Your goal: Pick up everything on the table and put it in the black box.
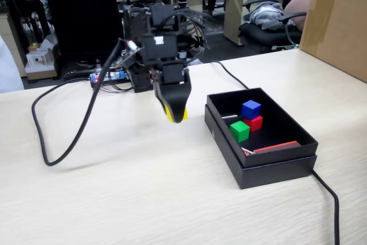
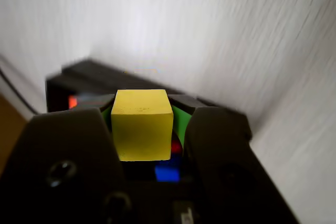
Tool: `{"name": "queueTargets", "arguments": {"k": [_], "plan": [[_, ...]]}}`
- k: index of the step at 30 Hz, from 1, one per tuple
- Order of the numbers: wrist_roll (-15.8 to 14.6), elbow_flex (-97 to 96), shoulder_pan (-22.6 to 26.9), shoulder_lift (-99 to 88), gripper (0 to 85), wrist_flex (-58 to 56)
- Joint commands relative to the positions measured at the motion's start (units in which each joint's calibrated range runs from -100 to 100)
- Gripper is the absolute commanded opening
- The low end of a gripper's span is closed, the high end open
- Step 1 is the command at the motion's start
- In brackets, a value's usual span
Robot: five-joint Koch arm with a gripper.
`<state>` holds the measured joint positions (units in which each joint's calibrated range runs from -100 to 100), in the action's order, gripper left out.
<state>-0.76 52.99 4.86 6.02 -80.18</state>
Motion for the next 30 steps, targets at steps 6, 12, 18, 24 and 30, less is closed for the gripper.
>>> {"name": "queueTargets", "arguments": {"k": [6,12,18,24,30], "plan": [[-6.1,6.4,9.2,2.2,9.6,0.4],[-7.1,11.9,9.8,14.9,9.7,0.4],[-7.6,15.4,9.5,23.3,10.0,0.4],[-7.9,16.5,9.0,28.3,20.9,0.3],[-7.5,16.5,8.4,27.4,41.1,-0.1]]}}
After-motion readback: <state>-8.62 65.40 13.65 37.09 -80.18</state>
